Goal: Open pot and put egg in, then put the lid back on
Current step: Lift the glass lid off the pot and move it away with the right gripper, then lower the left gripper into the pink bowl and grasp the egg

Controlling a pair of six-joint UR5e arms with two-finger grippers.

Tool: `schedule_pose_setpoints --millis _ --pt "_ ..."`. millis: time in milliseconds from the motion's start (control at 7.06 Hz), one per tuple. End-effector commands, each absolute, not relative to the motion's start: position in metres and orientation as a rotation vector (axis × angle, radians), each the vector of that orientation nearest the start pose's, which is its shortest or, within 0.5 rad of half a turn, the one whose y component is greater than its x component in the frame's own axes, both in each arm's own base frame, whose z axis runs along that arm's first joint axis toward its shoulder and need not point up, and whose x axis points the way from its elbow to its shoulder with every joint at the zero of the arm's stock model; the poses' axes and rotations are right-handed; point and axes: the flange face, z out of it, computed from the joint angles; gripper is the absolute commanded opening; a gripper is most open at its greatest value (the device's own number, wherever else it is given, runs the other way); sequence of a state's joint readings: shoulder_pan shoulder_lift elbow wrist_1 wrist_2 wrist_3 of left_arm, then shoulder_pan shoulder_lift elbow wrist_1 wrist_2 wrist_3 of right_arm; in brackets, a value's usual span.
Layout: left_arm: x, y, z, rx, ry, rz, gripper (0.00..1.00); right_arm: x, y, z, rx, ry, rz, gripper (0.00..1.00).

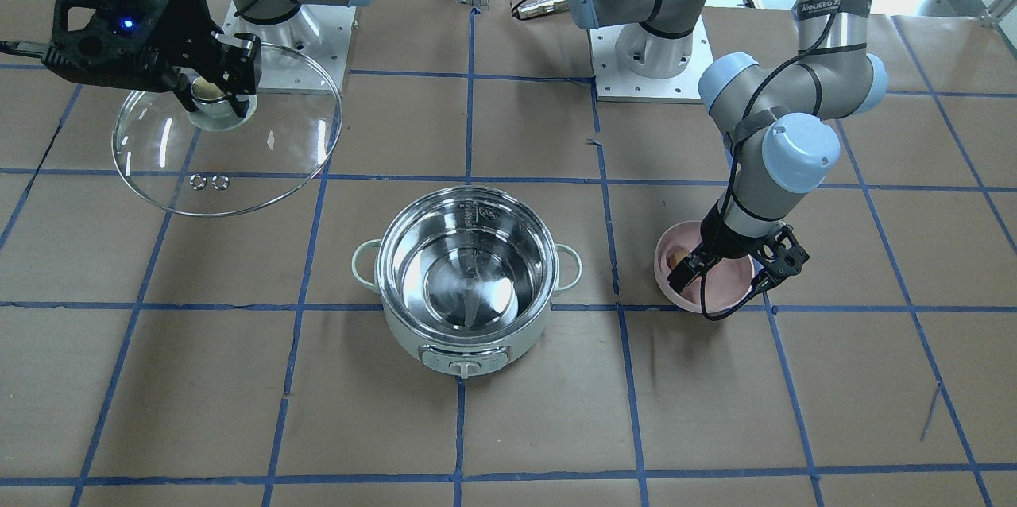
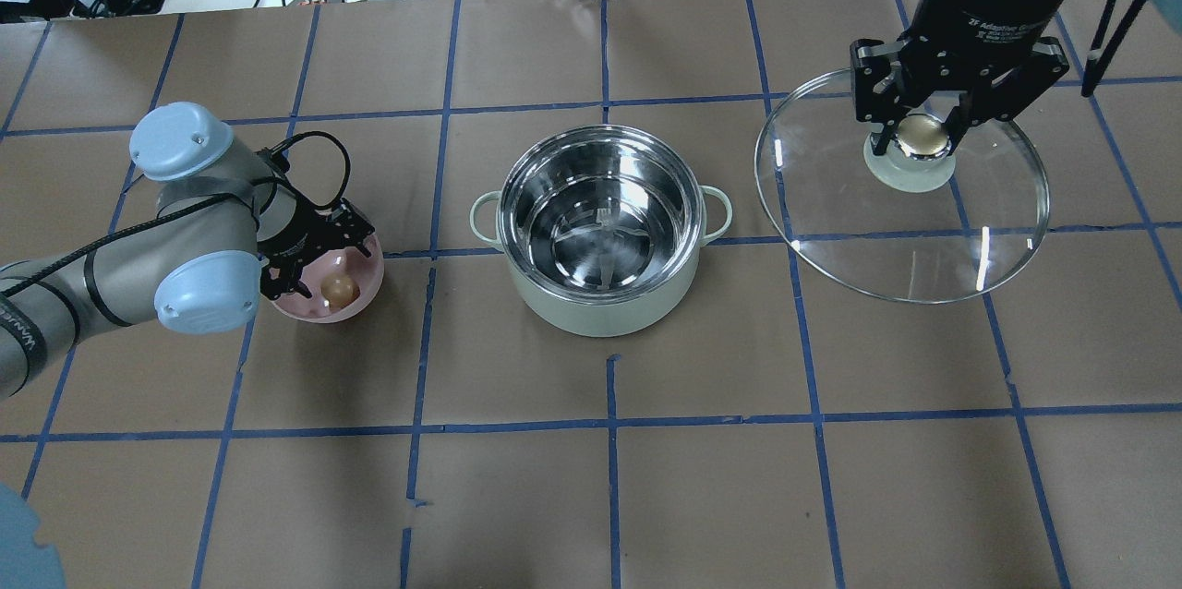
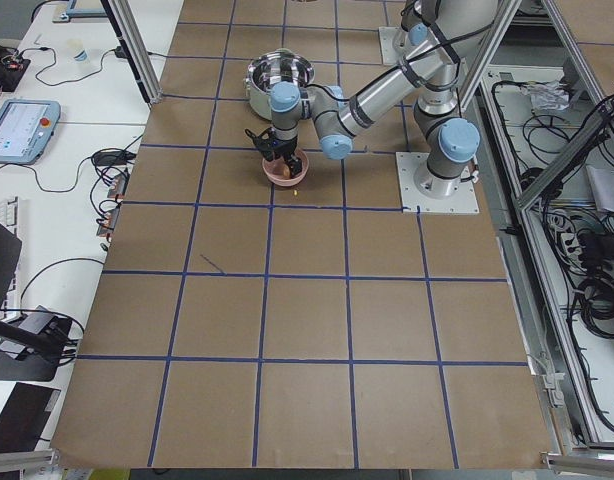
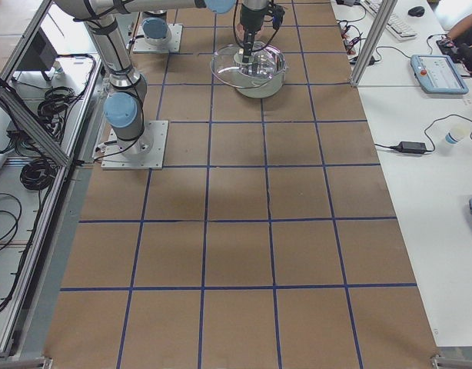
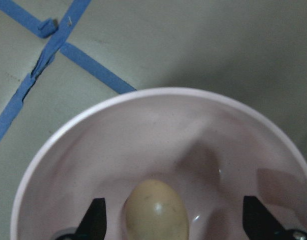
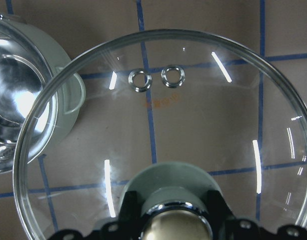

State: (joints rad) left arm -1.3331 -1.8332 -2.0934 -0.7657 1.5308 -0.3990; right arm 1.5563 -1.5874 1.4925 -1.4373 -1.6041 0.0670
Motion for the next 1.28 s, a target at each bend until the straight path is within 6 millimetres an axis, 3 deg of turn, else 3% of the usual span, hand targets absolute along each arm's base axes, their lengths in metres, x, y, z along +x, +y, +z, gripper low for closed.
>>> schedule_pose_setpoints --millis 0,850,1134 --pt "-0.0184 -0.5077 0.1980 -0.996 3.025 -0.024 0.86 0.1272 -0.4795 0.5349 0.114 3.175 -0.082 0.04" --pt "-0.0184 -0.5069 0.1964 -0.993 3.023 -0.010 0.35 0.1268 -0.4784 0.5348 0.113 3.173 -0.062 0.05" --pt "-0.0185 -0.5060 0.1955 -0.991 3.021 0.012 0.23 0.1261 -0.4790 0.5353 0.113 3.173 -0.060 0.05"
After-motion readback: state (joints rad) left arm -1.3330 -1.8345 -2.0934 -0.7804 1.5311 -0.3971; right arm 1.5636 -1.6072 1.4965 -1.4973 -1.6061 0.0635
